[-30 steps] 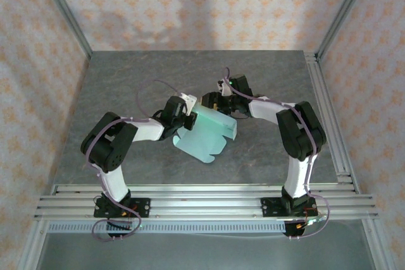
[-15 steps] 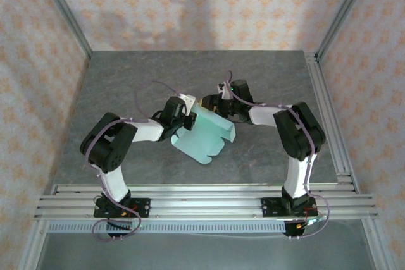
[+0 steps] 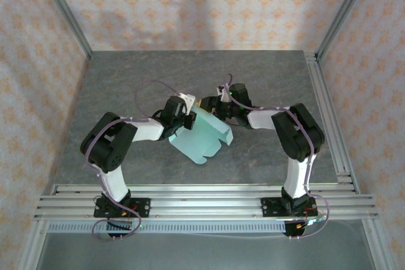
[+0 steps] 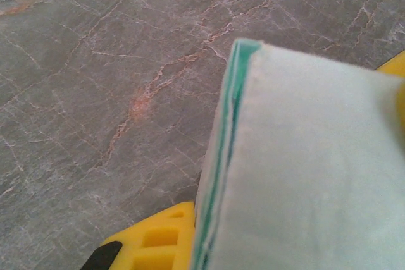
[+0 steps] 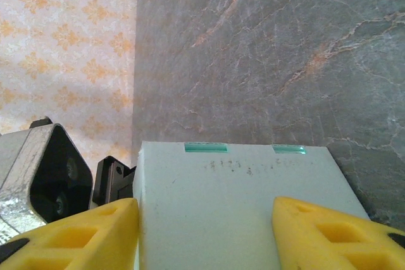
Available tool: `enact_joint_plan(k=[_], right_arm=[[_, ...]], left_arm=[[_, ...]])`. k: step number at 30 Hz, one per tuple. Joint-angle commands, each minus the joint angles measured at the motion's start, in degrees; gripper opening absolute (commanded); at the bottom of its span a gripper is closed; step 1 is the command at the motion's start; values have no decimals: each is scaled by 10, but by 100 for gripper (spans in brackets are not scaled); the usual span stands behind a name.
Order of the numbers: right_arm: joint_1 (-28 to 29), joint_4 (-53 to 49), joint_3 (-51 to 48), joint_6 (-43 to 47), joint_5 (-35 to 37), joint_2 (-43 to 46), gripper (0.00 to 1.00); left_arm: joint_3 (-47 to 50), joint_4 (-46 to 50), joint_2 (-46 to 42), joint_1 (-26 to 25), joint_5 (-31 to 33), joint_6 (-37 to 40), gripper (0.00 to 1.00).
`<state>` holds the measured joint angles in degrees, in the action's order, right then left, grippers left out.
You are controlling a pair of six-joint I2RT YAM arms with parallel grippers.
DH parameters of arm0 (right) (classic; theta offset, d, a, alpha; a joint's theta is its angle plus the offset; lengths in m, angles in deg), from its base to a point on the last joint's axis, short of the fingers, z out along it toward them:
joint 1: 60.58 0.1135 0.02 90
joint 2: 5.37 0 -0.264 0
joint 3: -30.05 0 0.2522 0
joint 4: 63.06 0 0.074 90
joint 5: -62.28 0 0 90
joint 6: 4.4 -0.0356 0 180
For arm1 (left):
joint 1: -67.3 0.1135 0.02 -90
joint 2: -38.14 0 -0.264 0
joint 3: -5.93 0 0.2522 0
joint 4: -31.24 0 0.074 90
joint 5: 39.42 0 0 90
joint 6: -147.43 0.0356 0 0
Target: Fold the paper box
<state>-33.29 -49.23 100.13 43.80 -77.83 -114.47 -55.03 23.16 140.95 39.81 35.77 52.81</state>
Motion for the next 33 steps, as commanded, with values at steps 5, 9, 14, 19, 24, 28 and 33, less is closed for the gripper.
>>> enact_joint_plan(k=[5,9,14,19,24,28,33], right_arm=[[-4,-182,43,111,23,6,64],[-3,-185,61,121,8,-17,69],[-4,-176,55,117,2,-39,64],[-9,-175,35,109,23,-37,58],[-15,-165,24,90,30,-36,56],[-16,-164,27,85,27,-36,55],[-19,-146,29,65,13,-37,55]], left_arm=[[-5,-42,-6,-3,-22,-7,0],[-5,-45,-3,-3,-21,-6,1],[-7,-48,-4,-2,-21,-11,4],[1,-52,-11,0,-12,-20,12],[20,-63,-20,6,-6,-32,22],[39,-94,-24,8,-8,-37,22],[49,-111,-15,10,7,-39,21]])
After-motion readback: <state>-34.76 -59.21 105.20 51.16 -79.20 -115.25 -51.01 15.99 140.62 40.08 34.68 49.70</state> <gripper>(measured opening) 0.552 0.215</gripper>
